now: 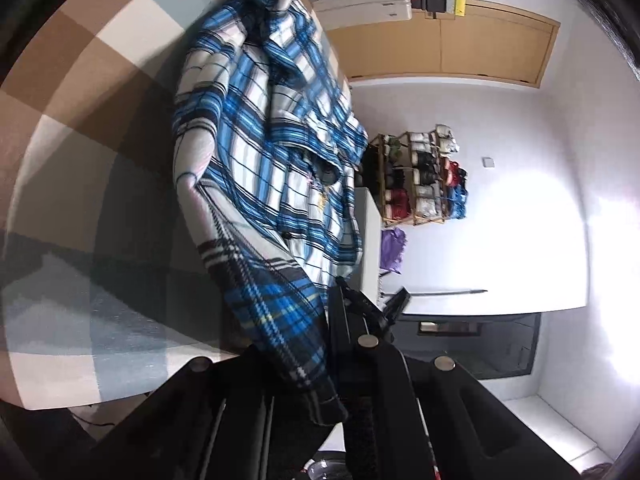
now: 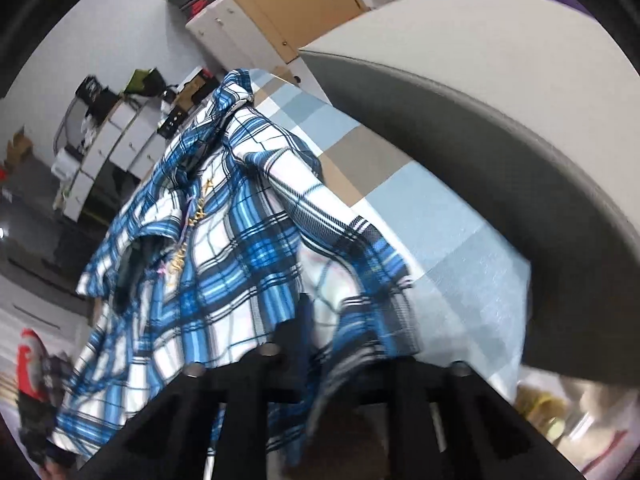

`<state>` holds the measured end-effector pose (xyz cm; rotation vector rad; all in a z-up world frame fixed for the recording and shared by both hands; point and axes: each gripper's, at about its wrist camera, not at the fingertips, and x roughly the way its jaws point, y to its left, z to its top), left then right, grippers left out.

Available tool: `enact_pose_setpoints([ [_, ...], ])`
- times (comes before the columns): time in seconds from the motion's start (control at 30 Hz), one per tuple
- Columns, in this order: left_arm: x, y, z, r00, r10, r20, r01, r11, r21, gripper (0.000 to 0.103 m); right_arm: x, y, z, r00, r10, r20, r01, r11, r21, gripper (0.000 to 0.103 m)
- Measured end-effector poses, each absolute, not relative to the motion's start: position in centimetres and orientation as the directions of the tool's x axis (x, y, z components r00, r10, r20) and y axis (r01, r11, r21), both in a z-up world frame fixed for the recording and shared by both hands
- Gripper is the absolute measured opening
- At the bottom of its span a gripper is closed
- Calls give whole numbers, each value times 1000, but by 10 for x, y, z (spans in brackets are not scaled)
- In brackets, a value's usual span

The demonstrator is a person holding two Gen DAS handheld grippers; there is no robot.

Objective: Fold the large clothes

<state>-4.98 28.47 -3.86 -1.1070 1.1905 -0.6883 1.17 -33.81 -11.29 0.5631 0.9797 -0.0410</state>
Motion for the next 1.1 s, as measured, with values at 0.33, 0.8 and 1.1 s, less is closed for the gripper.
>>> enact_pose_setpoints([
  [0.33, -79, 291, -63, 298, -816, -496, -198, 455, -868, 1, 0, -344, -81, 664, 197, -722, 205, 880, 429, 3],
  [0.8, -107, 275, -62, 276, -789, -549, -193, 514, -836, 1, -10, -362, -77, 677, 228, -699, 189, 865, 466, 1],
  [1.1, -98, 284, -74, 282, -752, -596, -222, 553, -803, 1, -15, -365, -73, 679, 199, -707, 180, 888, 423, 1],
])
